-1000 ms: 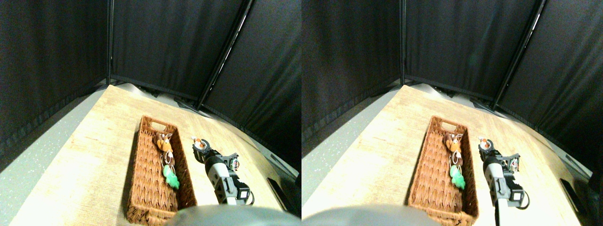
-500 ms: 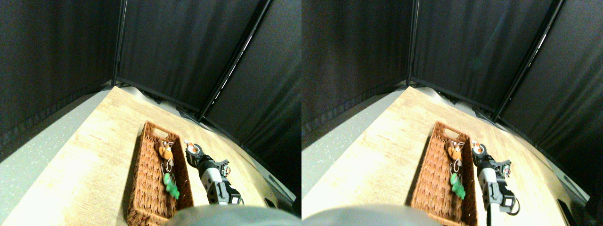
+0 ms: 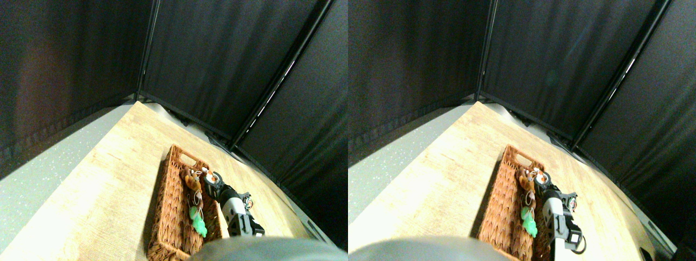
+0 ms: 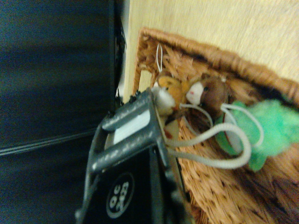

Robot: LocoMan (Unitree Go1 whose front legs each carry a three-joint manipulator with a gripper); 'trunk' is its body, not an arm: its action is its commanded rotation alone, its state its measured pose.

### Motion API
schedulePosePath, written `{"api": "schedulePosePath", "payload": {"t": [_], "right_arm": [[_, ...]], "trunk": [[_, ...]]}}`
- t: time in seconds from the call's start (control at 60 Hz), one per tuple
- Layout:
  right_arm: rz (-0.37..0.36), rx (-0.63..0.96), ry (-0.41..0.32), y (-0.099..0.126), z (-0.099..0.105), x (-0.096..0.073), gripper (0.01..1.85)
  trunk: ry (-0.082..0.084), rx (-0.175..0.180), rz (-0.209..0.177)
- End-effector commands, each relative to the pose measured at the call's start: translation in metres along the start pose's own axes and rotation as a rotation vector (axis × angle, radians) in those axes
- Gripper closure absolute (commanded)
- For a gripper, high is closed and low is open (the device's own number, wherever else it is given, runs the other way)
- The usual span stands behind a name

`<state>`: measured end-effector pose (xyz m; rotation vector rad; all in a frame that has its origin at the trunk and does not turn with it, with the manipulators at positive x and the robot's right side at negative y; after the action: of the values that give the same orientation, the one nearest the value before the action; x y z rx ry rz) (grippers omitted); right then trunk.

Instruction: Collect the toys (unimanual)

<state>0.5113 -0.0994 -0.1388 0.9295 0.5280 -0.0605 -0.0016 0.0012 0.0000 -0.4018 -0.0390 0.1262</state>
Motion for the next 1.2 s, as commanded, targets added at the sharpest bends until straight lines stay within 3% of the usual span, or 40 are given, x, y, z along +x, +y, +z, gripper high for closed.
{"api": "schedulePosePath", "payload": {"t": [0.017,0.283,0.333,0.367,0.383,0.4,0.433,0.467,0.483,0.517,0.633,0.717,0.733,0.867,1.017,1.2], "right_arm": [[0.038,0.009,-0.008,0.006,-0.002,0.001,1.72],[0.041,0.005,-0.025,0.005,-0.003,0.005,1.77],[0.002,0.165,-0.015,0.002,-0.002,0.006,1.77],[-0.008,0.109,0.0,0.0,0.001,0.006,1.21],[-0.008,0.109,0.0,0.0,0.001,0.006,1.21],[-0.009,0.099,0.002,0.0,0.002,0.006,1.07],[-0.01,0.053,0.013,-0.002,0.004,0.004,0.55],[-0.013,0.039,0.02,-0.002,0.005,0.004,0.47],[-0.022,0.01,0.019,-0.003,0.007,0.003,0.26],[-0.027,0.025,0.023,-0.004,0.009,0.003,0.23],[-0.044,0.045,0.015,-0.006,0.012,0.001,0.3],[-0.024,0.03,0.01,-0.008,0.016,0.0,0.47],[-0.015,0.026,-0.009,-0.01,0.019,0.0,0.58],[-0.039,0.105,-0.076,-0.016,0.03,-0.004,0.86],[-0.029,0.153,-0.139,-0.025,0.045,-0.012,1.1],[-0.036,0.174,-0.217,-0.038,0.064,-0.023,1.1]], "trunk": [[0.005,-0.015,0.022],[0.008,-0.01,0.019],[0.011,-0.006,0.019],[0.011,-0.002,0.015],[0.011,-0.002,0.015],[0.011,0.0,0.014],[0.014,0.005,0.01],[0.014,0.009,0.009],[0.013,0.01,0.009],[0.014,0.013,0.007],[0.014,0.022,0.002],[0.016,0.036,-0.003],[0.016,0.039,-0.005],[0.022,0.071,-0.027],[0.027,0.108,-0.053],[0.04,0.157,-0.093]]}}
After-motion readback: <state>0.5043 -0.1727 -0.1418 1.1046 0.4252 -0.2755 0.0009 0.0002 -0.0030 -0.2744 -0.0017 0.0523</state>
